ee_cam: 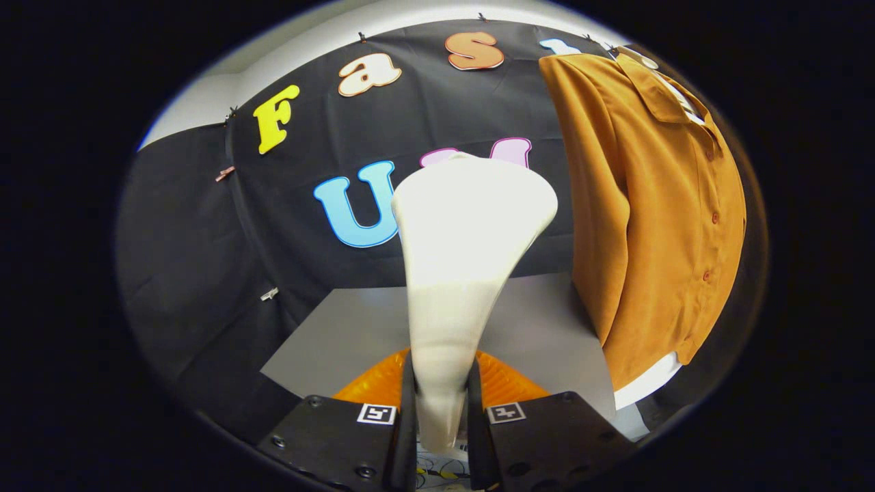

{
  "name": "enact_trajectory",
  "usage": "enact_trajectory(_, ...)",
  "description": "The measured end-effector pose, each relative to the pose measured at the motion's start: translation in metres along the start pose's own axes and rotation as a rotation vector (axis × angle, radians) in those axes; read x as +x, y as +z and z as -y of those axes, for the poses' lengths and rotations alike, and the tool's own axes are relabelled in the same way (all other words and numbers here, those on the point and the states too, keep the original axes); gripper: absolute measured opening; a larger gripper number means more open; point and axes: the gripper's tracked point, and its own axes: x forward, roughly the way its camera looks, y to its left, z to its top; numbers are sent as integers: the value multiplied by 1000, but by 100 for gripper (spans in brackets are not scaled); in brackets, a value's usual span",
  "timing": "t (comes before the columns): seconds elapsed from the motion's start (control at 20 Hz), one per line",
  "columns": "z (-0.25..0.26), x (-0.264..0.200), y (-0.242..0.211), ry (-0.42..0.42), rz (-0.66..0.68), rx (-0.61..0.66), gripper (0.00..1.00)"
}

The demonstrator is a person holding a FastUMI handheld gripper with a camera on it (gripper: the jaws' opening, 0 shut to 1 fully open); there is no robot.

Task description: Iron the clothes twice with a garment steamer, once on the left side and once on the right side.

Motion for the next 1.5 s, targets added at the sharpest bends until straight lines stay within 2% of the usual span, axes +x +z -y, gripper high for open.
enact_trajectory(0.3,26,-65,47,-22,168,-4,33)
enact_trajectory(0.5,74,-100,71,-127,263,11,33)
enact_trajectory(0.7,135,-127,77,-242,284,25,33)
enact_trajectory(0.85,167,-133,81,-270,284,22,33)
enact_trajectory(1.15,211,-99,77,-194,203,-49,33)
enact_trajectory(1.5,247,-44,52,-58,67,-40,33)
